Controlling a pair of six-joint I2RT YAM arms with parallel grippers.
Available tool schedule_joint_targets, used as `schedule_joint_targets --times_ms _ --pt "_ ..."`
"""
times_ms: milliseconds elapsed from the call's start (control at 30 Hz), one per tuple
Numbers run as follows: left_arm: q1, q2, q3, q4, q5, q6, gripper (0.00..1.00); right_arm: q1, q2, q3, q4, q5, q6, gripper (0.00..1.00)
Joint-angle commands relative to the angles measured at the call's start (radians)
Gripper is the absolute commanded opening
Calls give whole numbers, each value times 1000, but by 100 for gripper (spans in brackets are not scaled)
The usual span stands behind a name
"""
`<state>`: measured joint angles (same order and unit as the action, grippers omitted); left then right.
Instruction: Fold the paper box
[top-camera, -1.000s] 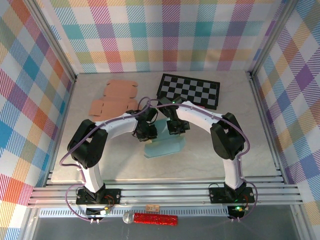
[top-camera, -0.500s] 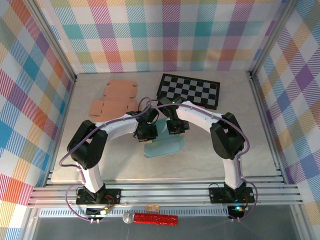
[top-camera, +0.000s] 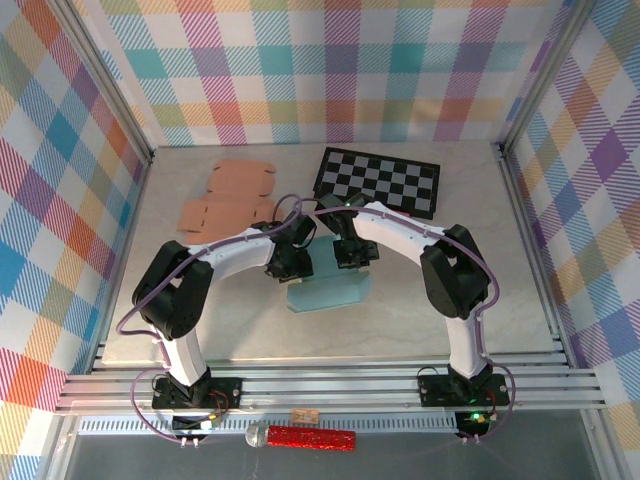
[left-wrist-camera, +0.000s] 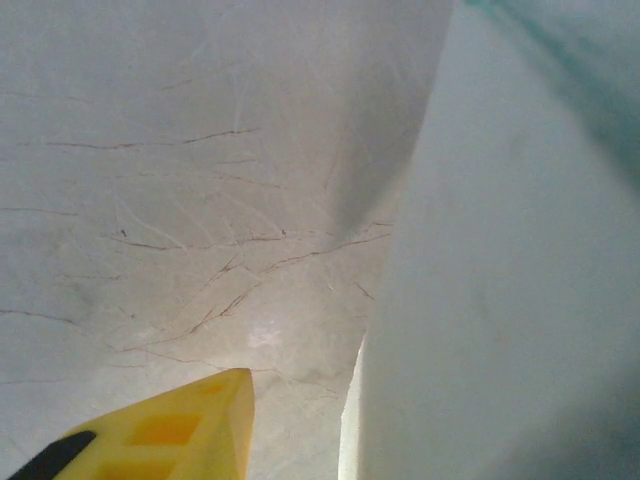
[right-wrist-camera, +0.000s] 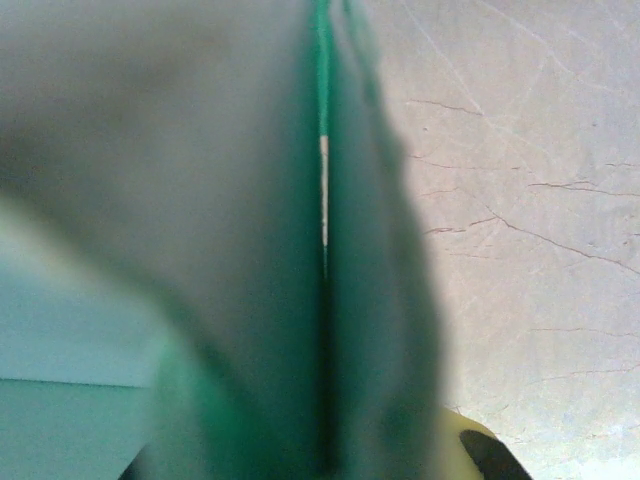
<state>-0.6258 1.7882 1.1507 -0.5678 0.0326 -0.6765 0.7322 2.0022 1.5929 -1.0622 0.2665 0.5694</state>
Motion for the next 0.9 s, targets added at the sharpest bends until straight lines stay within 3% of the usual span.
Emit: schedule_joint_targets --times_ms 0,67,100,300,400,600,667,867 --pt "9 -27 1 4 -13 21 27 -5 -5 -9 -6 -20 15 0" --pt "8 -18 1 4 -18 23 5 -5 -3 -8 -5 -25 18 0" --pt "6 -14 0 3 -23 19 0 -5 -2 -8 -3 -29 18 0" --pt "-8 -20 4 -10 -42 15 0 -5 2 -4 -4 -33 21 0" --pt "-7 -50 15 -23 -51 12 28 -5 4 -8 -5 -33 23 0" --pt "22 -123 17 -11 -20 13 54 -13 10 -10 -2 -54 28 0" --pt "39 -128 12 -5 2 18 58 -17 13 -9 0 -69 30 0" --pt "76 -126 -3 29 38 35 57 -19 20 -2 -5 -80 23 0"
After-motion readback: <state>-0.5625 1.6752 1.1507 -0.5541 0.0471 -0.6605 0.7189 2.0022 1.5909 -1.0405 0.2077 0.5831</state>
